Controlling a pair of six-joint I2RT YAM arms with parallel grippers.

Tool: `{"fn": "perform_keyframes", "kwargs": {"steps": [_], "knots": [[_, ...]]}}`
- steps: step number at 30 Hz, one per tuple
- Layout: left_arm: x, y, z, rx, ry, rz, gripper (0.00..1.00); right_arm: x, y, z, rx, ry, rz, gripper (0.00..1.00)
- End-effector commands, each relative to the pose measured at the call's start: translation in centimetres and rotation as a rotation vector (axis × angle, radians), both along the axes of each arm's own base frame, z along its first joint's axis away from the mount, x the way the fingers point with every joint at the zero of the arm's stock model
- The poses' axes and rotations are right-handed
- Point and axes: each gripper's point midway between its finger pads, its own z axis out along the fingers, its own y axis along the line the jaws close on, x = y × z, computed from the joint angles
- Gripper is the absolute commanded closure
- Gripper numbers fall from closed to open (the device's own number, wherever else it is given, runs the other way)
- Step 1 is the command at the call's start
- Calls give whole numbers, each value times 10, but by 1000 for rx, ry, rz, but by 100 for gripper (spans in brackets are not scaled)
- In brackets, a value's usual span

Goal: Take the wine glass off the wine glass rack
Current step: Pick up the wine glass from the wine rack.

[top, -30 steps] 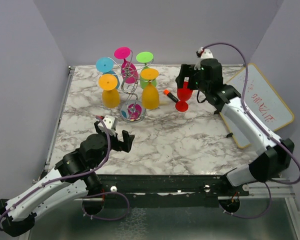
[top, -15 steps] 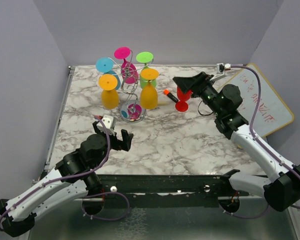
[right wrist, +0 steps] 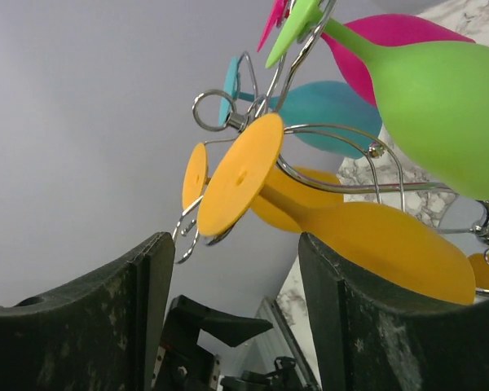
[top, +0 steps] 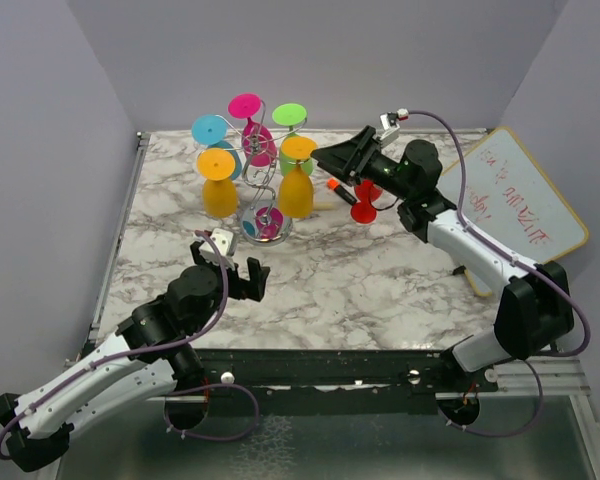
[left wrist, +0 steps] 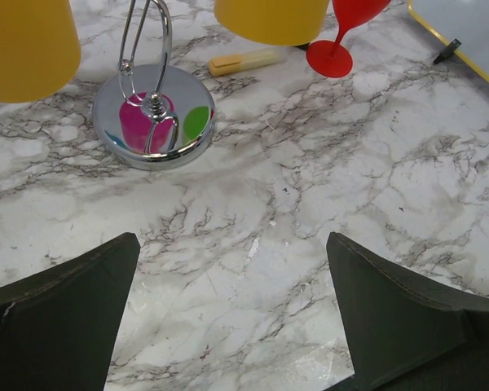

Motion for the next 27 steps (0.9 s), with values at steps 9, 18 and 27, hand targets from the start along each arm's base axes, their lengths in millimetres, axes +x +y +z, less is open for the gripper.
{"fn": "perform_keyframes", "kwargs": {"steps": [9, 18, 27], "knots": [[4, -4, 0, 2, -34, -18, 1, 27, 11, 9, 103, 190, -12, 46], [-5, -5, 6, -57, -20, -44, 1, 40, 10, 6, 84, 245, -50, 57], [-3, -9, 20, -59, 40, -14, 1, 36, 17, -3, 76, 257, 7, 74]]}}
